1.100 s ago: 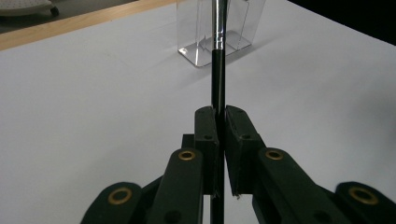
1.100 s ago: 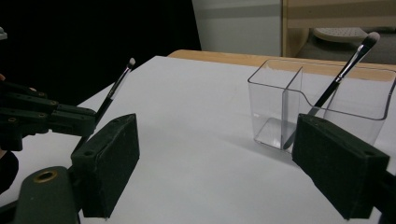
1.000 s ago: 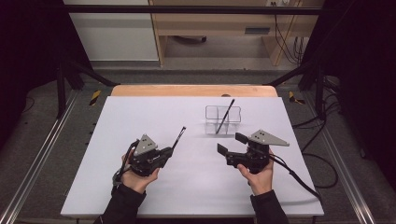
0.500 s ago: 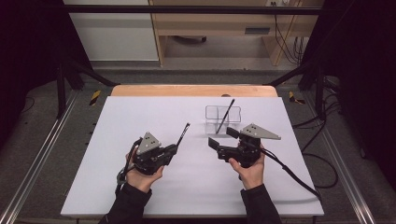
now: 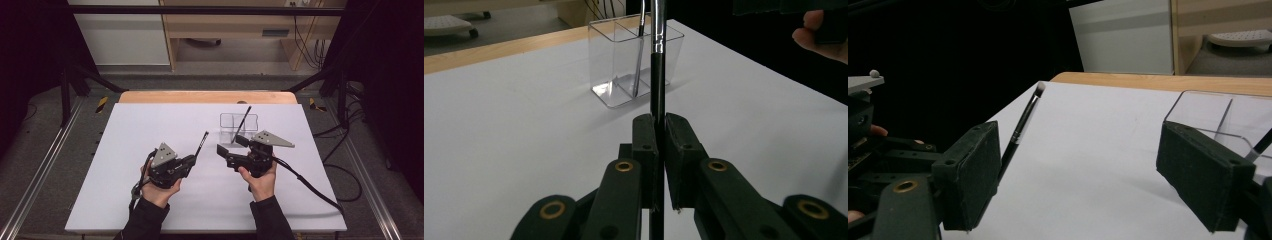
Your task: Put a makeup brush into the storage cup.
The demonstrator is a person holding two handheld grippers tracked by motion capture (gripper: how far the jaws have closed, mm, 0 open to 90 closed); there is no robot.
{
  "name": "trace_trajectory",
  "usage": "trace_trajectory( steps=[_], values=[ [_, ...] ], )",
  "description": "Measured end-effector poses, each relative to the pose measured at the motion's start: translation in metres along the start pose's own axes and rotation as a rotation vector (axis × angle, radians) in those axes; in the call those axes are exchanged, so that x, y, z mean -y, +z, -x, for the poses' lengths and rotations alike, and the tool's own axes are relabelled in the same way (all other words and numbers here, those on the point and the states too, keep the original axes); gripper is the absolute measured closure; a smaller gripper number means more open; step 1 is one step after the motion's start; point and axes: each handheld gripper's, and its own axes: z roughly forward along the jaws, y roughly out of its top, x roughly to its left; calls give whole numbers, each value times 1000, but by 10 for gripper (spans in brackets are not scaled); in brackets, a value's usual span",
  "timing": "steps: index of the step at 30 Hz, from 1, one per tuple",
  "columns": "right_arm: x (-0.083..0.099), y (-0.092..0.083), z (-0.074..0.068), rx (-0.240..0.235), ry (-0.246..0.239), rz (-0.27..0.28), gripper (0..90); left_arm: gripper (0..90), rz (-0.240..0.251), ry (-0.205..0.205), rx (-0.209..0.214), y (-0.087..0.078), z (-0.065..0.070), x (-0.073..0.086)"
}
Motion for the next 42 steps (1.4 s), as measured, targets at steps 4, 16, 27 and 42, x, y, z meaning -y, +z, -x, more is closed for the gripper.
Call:
trace_trajectory(
  steps=[4, 16, 27, 42],
  values=[
    [4, 4, -2, -14, 24, 6, 206, 833, 12, -5, 4, 2, 3, 2],
    [8, 10, -4, -24, 59, 2, 240, 833, 26, -1, -3, 11, 11, 3],
    [11, 16, -4, -36, 96, 2, 291, 833, 32, 14, 2, 16, 21, 1],
    [13, 19, -5, -40, 126, 15, 410, 833, 50, 28, 5, 21, 34, -2]
  ],
)
